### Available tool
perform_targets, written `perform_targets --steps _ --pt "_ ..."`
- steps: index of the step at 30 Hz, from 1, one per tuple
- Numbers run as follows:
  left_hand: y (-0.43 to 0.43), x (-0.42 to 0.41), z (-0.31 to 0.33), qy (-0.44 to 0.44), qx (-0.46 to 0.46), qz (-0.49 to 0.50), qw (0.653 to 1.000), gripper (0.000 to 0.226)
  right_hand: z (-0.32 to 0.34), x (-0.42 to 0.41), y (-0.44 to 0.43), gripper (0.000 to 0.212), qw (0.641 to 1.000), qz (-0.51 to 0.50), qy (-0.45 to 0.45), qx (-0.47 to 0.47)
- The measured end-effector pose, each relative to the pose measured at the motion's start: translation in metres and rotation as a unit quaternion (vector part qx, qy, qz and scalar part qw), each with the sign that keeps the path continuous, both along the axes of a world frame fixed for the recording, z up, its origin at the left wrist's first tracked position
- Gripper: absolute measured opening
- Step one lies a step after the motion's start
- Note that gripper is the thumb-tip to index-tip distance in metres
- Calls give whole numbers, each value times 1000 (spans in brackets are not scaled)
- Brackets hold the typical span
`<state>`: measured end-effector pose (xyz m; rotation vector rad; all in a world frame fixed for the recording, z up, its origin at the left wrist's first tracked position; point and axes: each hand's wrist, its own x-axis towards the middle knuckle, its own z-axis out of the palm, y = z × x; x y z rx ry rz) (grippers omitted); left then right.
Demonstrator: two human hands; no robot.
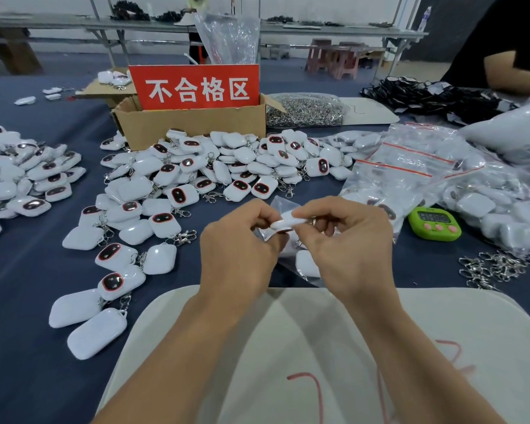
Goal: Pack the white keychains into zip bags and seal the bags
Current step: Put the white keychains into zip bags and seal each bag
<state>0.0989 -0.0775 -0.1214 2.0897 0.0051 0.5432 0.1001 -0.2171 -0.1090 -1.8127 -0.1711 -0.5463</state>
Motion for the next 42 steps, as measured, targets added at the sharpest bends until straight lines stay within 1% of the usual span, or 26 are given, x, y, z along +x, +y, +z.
perform_targets --steps 1,3,4,5,8,10,11,13,16,17,19,20,21,22,23,24,25,26,27,28,29,31,34,36,39,42 --pt "0 -1 0 -14 11 -3 1000 30 1 0 0 37 1000 0 3 3" --pt "-1 -4 1 -44 31 -22 998 48 2 0 -1 32 999 2 27 28" --pt "-3 -6 1 -55 28 -32 998 57 4 0 -2 30 998 8 46 47" --pt "-4 -7 0 -61 19 -40 997 60 5 0 -3 27 995 18 66 72" --pt "-8 -7 0 -55 -18 -68 996 49 11 1 -7 20 977 47 117 173" --pt "-9 -7 1 -39 -51 -88 994 43 14 2 -11 19 966 59 129 215" --pt "-10 -6 2 -39 -63 -94 993 36 15 2 -12 18 963 73 135 223" --pt "-8 -4 3 -43 -91 -106 989 20 16 2 -14 15 963 103 146 202" --pt "-6 -1 6 -20 -173 -100 980 27 15 3 -16 5 970 129 154 138" --pt "-5 0 7 -10 -187 -93 978 27 14 4 -17 7 973 116 154 128" --pt "-6 -2 8 5 -193 -76 978 20 13 7 -21 19 979 52 149 126" --pt "-7 -3 7 11 -177 -74 981 17 12 9 -24 21 981 7 142 129" --pt "-10 -5 6 22 -142 -77 987 20 12 11 -29 22 982 -41 132 129" --pt "-14 -7 3 40 -82 -84 992 26 12 14 -33 21 982 -87 121 121" --pt "-21 -11 1 63 -1 -88 994 34 12 16 -37 20 980 -127 111 107" --pt "-29 -14 -2 84 92 -86 988 42 13 17 -41 20 978 -162 102 88" --pt "-36 -17 -4 97 180 -80 976 50 13 18 -44 20 975 -191 96 65" --pt "-43 -20 -5 101 245 -80 961 55 13 17 -45 21 972 -213 91 39" --pt "-47 -21 -7 104 279 -86 951 56 12 16 -46 20 970 -227 87 15" --pt "-49 -20 -8 107 289 -92 947 51 11 15 -46 19 967 -237 87 -5" --pt "-49 -17 -9 112 279 -96 949 43 10 15 -47 19 965 -244 91 -22" --pt "-46 -14 -10 121 207 -105 965 29 8 16 -49 26 963 -241 106 -53" --pt "-47 -14 -7 121 107 -126 979 20 6 17 -49 34 965 -207 127 -95" --pt "-47 -15 -5 112 52 -137 983 16 4 18 -44 32 966 -179 141 -124" --pt "-45 -15 -5 74 -24 -140 987 16 1 18 -38 28 957 -154 150 -196" --pt "-47 -15 -3 22 -74 -153 985 16 3 17 -37 34 939 -104 173 -279"
